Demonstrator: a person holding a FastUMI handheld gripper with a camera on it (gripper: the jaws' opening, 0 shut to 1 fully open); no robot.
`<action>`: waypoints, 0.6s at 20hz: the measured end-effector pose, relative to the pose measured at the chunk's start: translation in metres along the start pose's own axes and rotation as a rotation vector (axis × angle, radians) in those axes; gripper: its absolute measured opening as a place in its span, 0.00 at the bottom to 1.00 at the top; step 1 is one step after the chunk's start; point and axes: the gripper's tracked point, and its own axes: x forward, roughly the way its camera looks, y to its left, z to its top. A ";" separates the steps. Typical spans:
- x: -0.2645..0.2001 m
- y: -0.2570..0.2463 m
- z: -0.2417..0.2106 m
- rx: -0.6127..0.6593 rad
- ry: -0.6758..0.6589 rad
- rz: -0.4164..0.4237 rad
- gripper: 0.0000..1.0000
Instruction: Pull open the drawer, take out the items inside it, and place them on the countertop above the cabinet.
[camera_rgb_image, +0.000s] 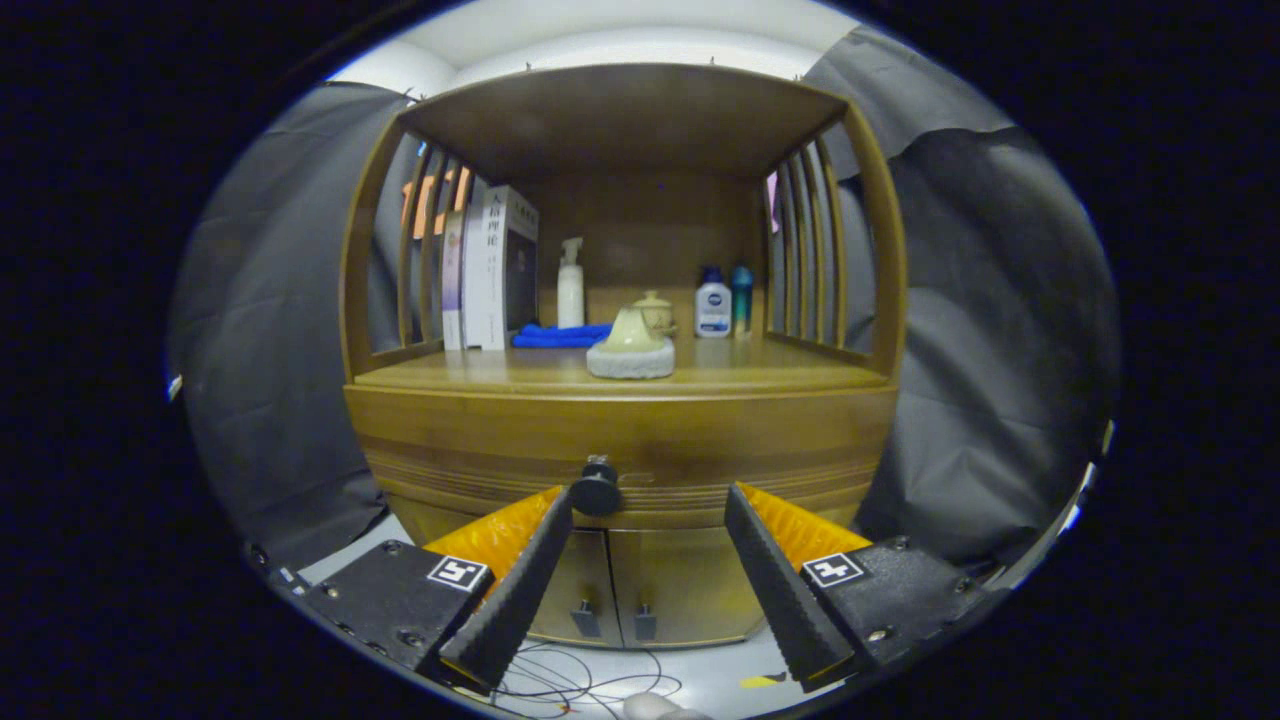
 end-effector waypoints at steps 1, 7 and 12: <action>-0.013 -0.004 0.000 0.001 -0.013 -0.004 1.00; -0.077 -0.040 0.009 -0.012 -0.091 -0.024 1.00; -0.115 -0.060 0.011 0.022 -0.120 -0.030 0.99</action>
